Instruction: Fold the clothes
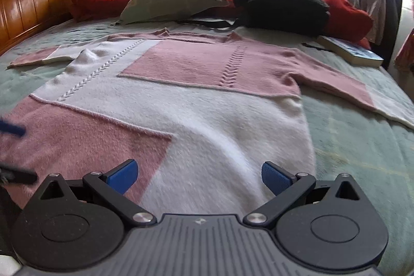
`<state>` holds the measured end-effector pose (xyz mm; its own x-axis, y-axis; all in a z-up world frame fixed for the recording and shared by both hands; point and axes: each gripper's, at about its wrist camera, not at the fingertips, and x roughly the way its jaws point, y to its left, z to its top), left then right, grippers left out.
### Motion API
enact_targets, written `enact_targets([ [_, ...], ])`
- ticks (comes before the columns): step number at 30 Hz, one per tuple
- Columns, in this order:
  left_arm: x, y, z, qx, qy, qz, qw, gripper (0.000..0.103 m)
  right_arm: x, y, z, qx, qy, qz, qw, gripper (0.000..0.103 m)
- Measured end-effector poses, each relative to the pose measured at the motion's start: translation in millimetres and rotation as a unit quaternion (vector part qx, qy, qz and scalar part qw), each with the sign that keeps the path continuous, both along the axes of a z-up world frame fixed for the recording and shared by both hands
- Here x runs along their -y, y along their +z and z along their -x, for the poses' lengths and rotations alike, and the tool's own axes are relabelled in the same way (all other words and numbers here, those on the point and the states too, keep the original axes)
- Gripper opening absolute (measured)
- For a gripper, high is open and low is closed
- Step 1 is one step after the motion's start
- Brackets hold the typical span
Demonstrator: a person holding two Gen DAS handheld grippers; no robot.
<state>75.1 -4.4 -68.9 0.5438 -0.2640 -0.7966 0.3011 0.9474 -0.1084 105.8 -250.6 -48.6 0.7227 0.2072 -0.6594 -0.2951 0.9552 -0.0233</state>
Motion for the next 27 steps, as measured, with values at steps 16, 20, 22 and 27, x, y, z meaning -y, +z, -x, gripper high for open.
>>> enact_targets([
  [16, -22, 62, 15, 0.066, 0.044, 0.020, 0.9966, 0.102, -59, -13, 0, -0.002, 0.096, -0.003, 0.995, 0.103],
  [20, -16, 64, 17, 0.070, 0.027, 0.024, 0.9969, 0.102, -55, -22, 22, 0.013, 0.102, 0.028, 0.994, 0.103],
  [22, -10, 61, 11, 0.067, 0.017, 0.022, 0.9974, 0.102, -43, -24, 32, 0.008, 0.095, 0.018, 0.995, 0.103],
  [27, 5, 54, -4, 0.070, -0.004, 0.019, 0.9974, 0.102, -25, -14, 46, 0.013, 0.076, -0.001, 0.997, 0.103],
])
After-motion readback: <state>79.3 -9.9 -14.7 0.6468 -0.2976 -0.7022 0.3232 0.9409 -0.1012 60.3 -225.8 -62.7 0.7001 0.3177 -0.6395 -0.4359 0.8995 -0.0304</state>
